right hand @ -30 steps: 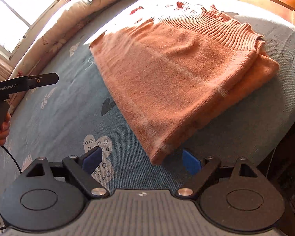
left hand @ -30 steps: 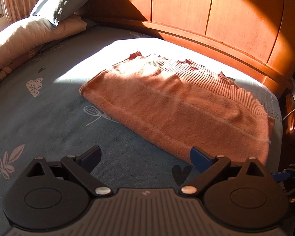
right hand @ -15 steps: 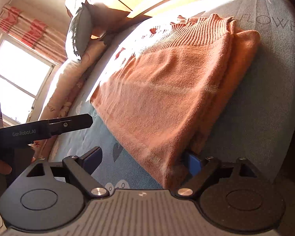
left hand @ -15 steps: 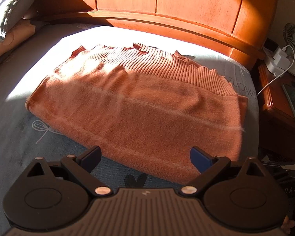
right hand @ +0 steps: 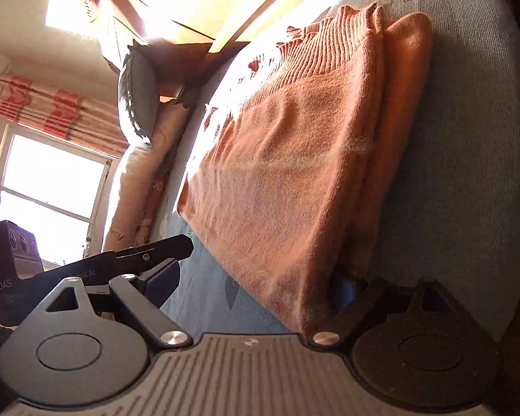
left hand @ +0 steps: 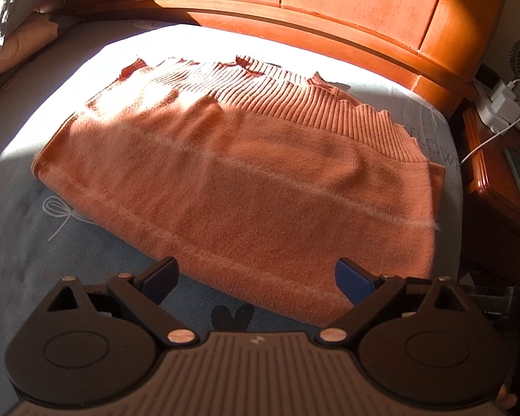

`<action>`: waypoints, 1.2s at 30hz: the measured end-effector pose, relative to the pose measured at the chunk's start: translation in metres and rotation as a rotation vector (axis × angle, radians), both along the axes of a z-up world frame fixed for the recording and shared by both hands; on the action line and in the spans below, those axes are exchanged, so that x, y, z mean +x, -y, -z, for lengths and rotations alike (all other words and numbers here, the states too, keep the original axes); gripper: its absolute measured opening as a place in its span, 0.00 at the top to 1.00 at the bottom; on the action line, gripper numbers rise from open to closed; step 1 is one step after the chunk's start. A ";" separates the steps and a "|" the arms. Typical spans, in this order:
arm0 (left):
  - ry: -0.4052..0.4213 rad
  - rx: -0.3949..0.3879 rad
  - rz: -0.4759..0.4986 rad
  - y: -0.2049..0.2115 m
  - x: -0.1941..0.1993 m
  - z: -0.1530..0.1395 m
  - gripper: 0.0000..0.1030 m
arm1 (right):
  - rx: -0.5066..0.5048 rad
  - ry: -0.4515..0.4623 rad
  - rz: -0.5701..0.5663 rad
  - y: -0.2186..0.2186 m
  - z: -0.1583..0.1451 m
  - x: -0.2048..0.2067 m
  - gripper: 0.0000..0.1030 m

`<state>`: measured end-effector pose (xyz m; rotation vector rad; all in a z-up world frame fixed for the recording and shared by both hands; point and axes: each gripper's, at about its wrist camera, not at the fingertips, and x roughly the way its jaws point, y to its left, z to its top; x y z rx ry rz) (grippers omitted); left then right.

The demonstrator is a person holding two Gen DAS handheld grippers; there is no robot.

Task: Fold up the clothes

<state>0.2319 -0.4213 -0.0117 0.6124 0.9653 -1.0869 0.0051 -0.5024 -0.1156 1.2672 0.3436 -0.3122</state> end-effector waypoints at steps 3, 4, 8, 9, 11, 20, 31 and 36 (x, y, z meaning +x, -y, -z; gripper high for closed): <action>-0.006 0.005 0.020 0.004 -0.004 0.002 0.06 | 0.087 0.054 -0.030 0.007 0.013 0.003 0.11; -0.008 0.005 0.031 0.006 -0.006 0.002 0.06 | 0.130 0.084 -0.051 0.004 0.017 0.002 0.11; -0.003 0.008 0.081 0.011 -0.012 0.003 0.06 | 0.156 0.164 -0.091 -0.008 0.012 -0.013 0.11; -0.003 0.010 0.091 0.012 -0.014 0.003 0.06 | 0.163 0.186 -0.092 -0.007 0.009 -0.017 0.11; -0.002 0.012 0.111 0.014 -0.017 0.004 0.06 | 0.182 0.214 -0.095 -0.001 0.005 -0.022 0.11; 0.018 0.019 0.157 0.011 -0.024 0.005 0.06 | 0.189 0.067 -0.157 -0.003 0.006 -0.022 0.11; 0.056 -0.042 0.069 -0.008 0.014 -0.005 0.06 | -0.082 -0.048 -0.347 -0.010 -0.058 0.020 0.10; 0.070 -0.089 -0.029 -0.013 0.049 -0.011 0.06 | -0.081 -0.249 -0.444 -0.018 -0.046 0.038 0.11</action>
